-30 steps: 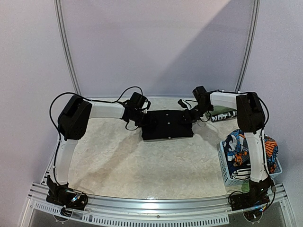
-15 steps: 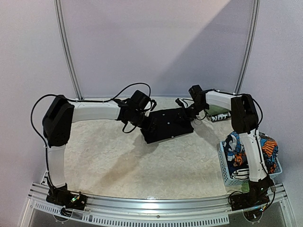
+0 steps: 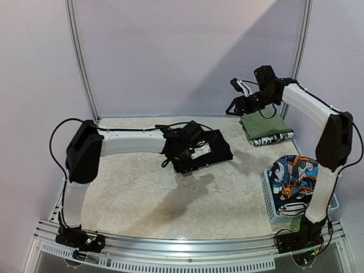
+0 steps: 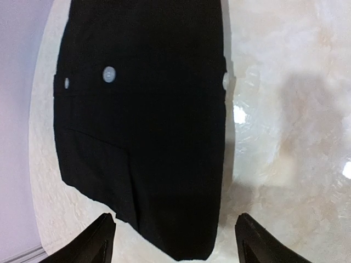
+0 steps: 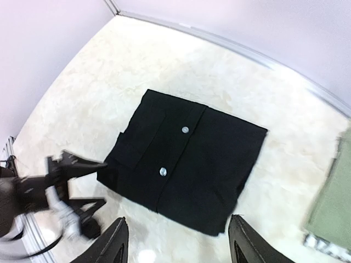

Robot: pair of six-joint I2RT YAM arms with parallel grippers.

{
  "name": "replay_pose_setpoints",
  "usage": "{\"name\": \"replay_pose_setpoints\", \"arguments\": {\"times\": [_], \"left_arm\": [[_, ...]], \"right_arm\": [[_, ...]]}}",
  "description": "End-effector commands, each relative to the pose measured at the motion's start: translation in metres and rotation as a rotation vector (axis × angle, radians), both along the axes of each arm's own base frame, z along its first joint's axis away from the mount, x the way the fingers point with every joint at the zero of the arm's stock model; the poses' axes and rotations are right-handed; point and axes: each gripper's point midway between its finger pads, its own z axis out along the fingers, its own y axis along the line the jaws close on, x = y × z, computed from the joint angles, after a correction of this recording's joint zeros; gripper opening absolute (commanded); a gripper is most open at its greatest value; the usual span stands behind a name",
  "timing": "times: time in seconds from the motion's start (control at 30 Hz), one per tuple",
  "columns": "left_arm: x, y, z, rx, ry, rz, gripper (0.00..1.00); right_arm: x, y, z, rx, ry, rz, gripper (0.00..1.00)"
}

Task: Fold and stack the mixed laundry pile
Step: Pick up the square-folded shirt from the center of the board.

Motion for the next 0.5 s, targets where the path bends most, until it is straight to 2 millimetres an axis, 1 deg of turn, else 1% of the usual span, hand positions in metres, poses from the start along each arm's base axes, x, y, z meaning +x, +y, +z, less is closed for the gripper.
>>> {"name": "replay_pose_setpoints", "arguments": {"times": [0.0, 0.03, 0.1, 0.2, 0.3, 0.4, 0.47], "left_arm": [[0.008, -0.001, -0.021, 0.087, 0.003, -0.039, 0.78], [0.010, -0.003, -0.027, 0.088, 0.004, -0.039, 0.78], [0.013, -0.005, -0.039, 0.106, -0.001, -0.037, 0.78], [0.020, -0.002, -0.053, 0.154, -0.027, -0.031, 0.79], [0.027, 0.005, -0.062, 0.217, -0.056, -0.018, 0.77], [0.032, 0.013, -0.069, 0.283, -0.086, -0.012, 0.71], [0.031, 0.017, -0.076, 0.316, -0.084, -0.023, 0.62]], "right_arm": [[-0.025, -0.018, -0.013, -0.073, -0.003, 0.018, 0.63], [-0.029, -0.020, -0.008, -0.071, -0.018, 0.017, 0.63], [-0.035, -0.022, -0.008, -0.071, -0.023, 0.018, 0.63], [-0.040, -0.023, -0.006, -0.068, -0.027, 0.021, 0.63], [-0.043, -0.024, -0.007, -0.073, -0.029, 0.027, 0.64], [-0.045, -0.026, -0.005, -0.076, -0.044, 0.031, 0.63], [-0.050, -0.025, -0.002, -0.070, -0.049, 0.047, 0.62]]}}
